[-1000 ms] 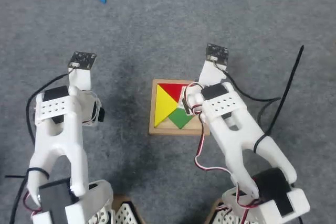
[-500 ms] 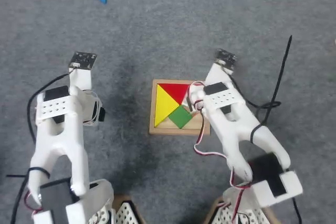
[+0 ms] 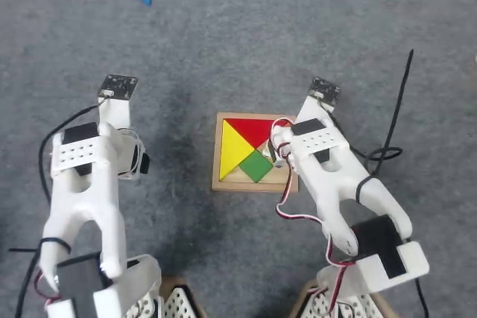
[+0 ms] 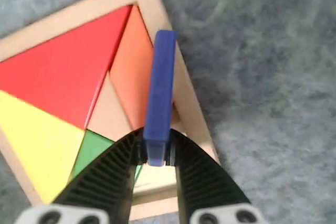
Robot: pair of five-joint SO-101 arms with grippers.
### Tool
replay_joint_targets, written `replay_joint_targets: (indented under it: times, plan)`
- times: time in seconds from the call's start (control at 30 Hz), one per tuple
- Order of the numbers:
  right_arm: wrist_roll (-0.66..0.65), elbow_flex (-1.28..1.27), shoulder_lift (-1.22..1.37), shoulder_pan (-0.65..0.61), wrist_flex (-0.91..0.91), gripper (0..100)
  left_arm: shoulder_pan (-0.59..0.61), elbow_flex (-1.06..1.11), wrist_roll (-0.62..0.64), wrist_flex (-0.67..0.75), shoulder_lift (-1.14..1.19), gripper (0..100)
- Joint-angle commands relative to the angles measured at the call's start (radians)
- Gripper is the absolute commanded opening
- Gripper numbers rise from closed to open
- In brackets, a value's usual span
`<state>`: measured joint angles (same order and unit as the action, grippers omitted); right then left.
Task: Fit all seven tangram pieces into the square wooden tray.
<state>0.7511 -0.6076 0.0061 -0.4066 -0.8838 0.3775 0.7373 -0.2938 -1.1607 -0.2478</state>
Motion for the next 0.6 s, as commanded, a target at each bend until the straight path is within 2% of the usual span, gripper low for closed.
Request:
replay_joint_targets:
  times: [0.0,0.07,0.3,0.43,0.57]
  plan:
    - [-0.017,0.029,-0.019,-0.045,-0.045,1.1,-0.008,-0.007,0.009,0.020,-0.009,17]
    - [-0.017,0.040,-0.019,-0.064,-0.053,3.2,-0.008,-0.007,0.009,0.020,-0.009,17]
    - [-0.017,0.040,-0.019,-0.128,-0.056,21.0,-0.008,-0.007,0.009,0.026,-0.009,17]
    - [-0.023,0.044,-0.033,-0.122,-0.059,21.3,-0.008,-0.007,0.009,0.026,-0.009,17]
    - [-0.092,0.044,-0.153,-0.120,-0.107,21.3,-0.008,-0.007,0.009,0.026,-0.009,17]
